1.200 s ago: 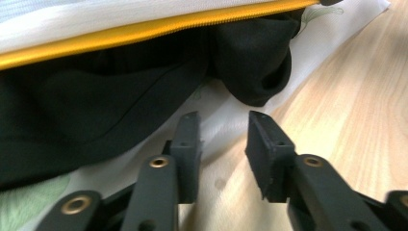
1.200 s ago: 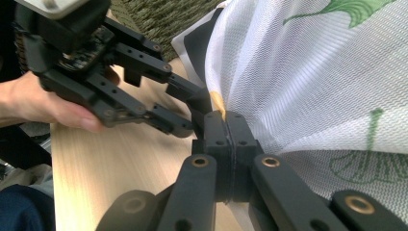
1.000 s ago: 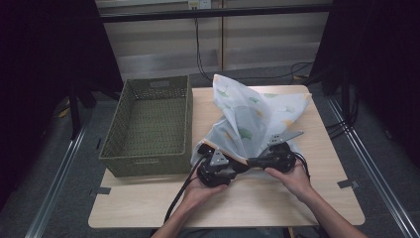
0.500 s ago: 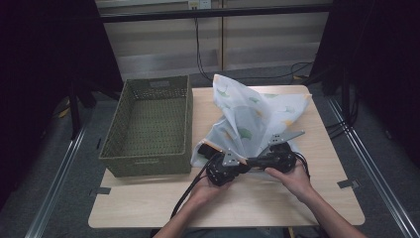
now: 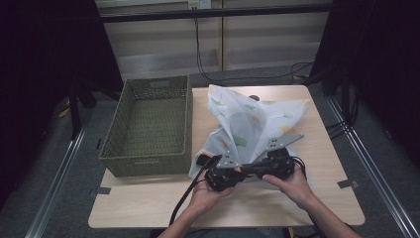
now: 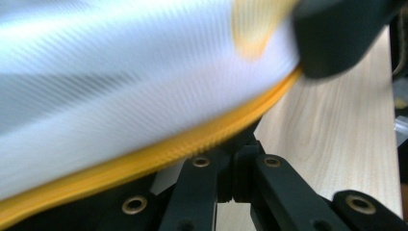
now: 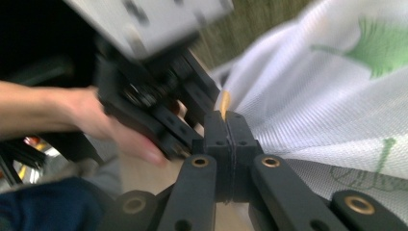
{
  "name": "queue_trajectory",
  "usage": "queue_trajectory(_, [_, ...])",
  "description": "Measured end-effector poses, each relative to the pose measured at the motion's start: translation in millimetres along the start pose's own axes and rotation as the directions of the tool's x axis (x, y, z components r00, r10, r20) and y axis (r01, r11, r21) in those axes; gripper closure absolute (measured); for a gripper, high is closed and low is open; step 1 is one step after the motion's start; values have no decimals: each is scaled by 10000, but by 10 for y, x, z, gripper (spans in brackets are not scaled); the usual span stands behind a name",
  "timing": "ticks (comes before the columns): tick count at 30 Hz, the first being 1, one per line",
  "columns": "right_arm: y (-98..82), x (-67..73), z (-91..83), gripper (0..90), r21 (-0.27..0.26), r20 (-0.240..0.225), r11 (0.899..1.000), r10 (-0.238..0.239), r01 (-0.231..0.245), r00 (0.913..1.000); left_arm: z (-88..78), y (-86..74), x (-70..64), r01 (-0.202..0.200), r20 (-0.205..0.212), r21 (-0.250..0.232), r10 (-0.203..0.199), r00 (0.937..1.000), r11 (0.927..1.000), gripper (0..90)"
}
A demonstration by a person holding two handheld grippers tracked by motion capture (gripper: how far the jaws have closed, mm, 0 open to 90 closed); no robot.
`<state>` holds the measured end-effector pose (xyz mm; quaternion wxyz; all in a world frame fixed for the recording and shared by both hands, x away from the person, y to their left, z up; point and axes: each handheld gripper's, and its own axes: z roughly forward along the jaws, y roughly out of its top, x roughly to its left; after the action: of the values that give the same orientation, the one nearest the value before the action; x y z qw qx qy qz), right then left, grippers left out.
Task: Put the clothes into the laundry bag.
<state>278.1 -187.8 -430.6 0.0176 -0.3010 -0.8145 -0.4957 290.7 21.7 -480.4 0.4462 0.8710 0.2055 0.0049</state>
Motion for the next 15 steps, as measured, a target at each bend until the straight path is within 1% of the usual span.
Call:
queue_trajectory(1, [-29,-24,28,900,170,86,9998,55,-56,9999,9,-38,-4,-37,-114,107,38,9999,9999,900])
queue_trajectory(2, [-78,-76,72,900,375,146,9991,177,-182,9997,36,-77,-2,-242,-378,281,253,9990,9993,900])
queue_trajectory(3, [-129,-132,118,900,603,229,9977,300,-314,9993,40,-91,0,-239,-583,483,267,9979,9985,900])
queue_trajectory(4, [-145,-152,138,900,708,338,9970,286,-309,9990,68,-113,23,-153,-689,346,176,9975,9993,899])
queue_trajectory(5, [-156,-176,155,900,787,431,9964,296,-329,9986,69,-121,63,28,-833,492,13,9965,9988,895])
queue_trajectory(6, [-157,-193,164,900,815,416,9959,355,-388,9985,76,-128,90,172,-807,392,-139,9966,9991,887])
queue_trajectory(7, [-156,-198,170,900,799,431,9961,340,-374,9985,81,-131,103,94,-856,389,-60,9963,9992,850])
queue_trajectory(8, [-156,-196,173,900,812,425,9959,372,-406,9984,70,-130,101,-154,-1032,715,228,9944,9973,792])
queue_trajectory(9, [-164,-193,186,900,888,434,9955,304,-341,9986,72,-139,98,-169,-925,696,234,9954,9974,712])
queue_trajectory(10, [-170,-197,192,900,911,467,9954,268,-310,9986,58,-151,101,-330,-751,731,385,9964,9968,676])
queue_trajectory(11, [-176,-200,193,900,930,437,9949,345,-384,9984,36,-162,91,-449,-788,774,510,9956,9960,645])
queue_trajectory(12, [-180,-209,192,900,930,415,9950,322,-360,9986,2,-171,86,-500,-685,907,563,9961,9946,603])
queue_trajectory(13, [-182,-213,191,900,893,427,9954,316,-353,9986,-29,-185,93,-621,-477,994,671,9966,9931,560])
queue_trajectory(14, [-180,-211,187,900,885,432,9953,364,-401,9984,-40,-210,90,-670,-437,940,713,9965,9933,531])
queue_trajectory(15, [-179,-213,185,900,875,423,9955,328,-364,9986,-64,-218,96,-843,-399,1196,897,9952,9892,491])
